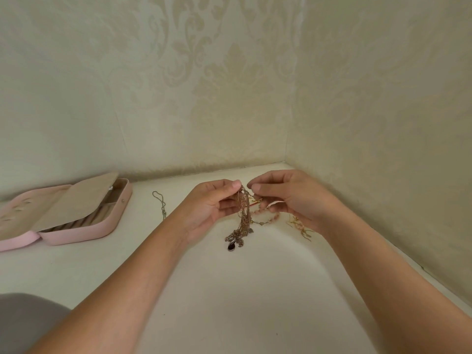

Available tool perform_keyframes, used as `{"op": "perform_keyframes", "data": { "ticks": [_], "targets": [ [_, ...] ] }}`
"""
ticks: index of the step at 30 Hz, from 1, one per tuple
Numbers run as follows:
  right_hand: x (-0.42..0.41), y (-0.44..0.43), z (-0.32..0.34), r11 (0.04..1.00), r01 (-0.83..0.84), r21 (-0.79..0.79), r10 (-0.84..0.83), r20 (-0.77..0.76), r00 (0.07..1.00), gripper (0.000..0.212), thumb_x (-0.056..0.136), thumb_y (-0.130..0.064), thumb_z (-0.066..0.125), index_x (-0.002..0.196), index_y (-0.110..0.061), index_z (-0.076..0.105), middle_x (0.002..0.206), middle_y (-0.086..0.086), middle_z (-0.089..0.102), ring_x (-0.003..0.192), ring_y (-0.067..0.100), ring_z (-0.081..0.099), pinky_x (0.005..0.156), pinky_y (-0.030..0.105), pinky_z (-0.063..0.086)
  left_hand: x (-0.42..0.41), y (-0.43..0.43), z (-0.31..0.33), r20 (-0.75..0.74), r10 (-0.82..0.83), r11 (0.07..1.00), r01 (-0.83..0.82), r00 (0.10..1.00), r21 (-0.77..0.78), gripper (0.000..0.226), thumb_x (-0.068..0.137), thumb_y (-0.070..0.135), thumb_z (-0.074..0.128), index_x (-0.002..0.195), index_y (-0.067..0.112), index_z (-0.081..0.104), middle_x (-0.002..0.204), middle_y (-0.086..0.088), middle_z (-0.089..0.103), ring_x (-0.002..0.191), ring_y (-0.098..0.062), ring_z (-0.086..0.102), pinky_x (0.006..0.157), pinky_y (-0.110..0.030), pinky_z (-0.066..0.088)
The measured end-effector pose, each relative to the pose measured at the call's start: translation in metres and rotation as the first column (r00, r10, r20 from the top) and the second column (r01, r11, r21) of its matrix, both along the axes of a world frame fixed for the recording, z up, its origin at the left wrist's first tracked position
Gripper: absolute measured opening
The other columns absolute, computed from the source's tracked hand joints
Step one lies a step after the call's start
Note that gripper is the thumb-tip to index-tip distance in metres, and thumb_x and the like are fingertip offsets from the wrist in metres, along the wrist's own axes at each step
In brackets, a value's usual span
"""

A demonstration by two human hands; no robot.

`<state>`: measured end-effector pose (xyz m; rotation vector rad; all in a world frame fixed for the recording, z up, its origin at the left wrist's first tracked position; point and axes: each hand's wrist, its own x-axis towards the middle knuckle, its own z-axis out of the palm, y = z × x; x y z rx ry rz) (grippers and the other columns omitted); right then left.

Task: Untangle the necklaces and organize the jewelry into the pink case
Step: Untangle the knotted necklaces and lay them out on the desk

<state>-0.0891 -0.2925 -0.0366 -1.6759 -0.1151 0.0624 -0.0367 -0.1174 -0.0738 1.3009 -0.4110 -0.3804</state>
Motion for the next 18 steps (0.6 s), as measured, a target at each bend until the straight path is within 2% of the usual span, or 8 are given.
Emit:
{"op": "perform_keyframes", "data": {
  "ticks": [3, 10, 15, 18],
  "targets": [
    [-0.001, 0.002, -0.004, 0.993, 0.01, -0.12, -0.007, 0.026, 1.0, 0.011, 0.083, -0.009, 0.072, 0.093, -0.008, 0.072, 0.076, 0.004, 0.068, 0.059, 0.006, 0.06, 0.053, 0.015, 0.047, -0.001, -0.001, -0.001, 0.005, -0.032, 0.999, 0.032, 0.999, 0.023, 0.017, 0.074, 0.027, 0.066, 0.077, 0.011, 0.064, 0.075, -0.003, 0.068, 0.07, -0.015, 0.065, 0.074, -0.026, 0.055],
    [-0.001, 0.004, -0.006, 0.979, 0.019, -0.202, -0.014, 0.026, 1.0, 0.01, 0.075, -0.012, 0.079, 0.084, -0.011, 0.075, 0.068, 0.001, 0.066, 0.053, 0.005, 0.058, 0.051, 0.015, 0.044, -0.001, -0.001, -0.001, 0.036, -0.019, 0.999, 0.017, 0.999, 0.038, 0.014, 0.076, 0.026, 0.064, 0.074, 0.012, 0.061, 0.066, 0.002, 0.063, 0.063, -0.011, 0.061, 0.07, -0.023, 0.053],
    [-0.001, 0.008, -0.004, 0.925, 0.156, -0.346, -0.074, 0.24, 0.968, 0.021, 0.073, -0.008, 0.082, 0.078, -0.019, 0.065, 0.066, -0.006, 0.059, 0.05, 0.008, 0.055, 0.049, 0.019, 0.043, 0.0, -0.002, 0.0, 0.013, -0.017, 1.0, 0.017, 1.0, 0.005, 0.017, 0.076, 0.025, 0.065, 0.076, 0.009, 0.06, 0.065, -0.002, 0.061, 0.061, -0.013, 0.062, 0.07, -0.027, 0.053],
    [-0.002, 0.011, -0.007, 0.92, 0.13, -0.369, -0.005, 0.321, 0.947, 0.021, 0.074, -0.008, 0.08, 0.079, -0.018, 0.062, 0.067, -0.009, 0.056, 0.053, 0.012, 0.054, 0.049, 0.021, 0.042, 0.0, -0.002, 0.0, 0.008, -0.016, 1.0, 0.016, 1.0, -0.018, 0.018, 0.077, 0.024, 0.064, 0.08, 0.007, 0.06, 0.064, -0.002, 0.061, 0.061, -0.013, 0.062, 0.065, -0.025, 0.055]
  ]
}}
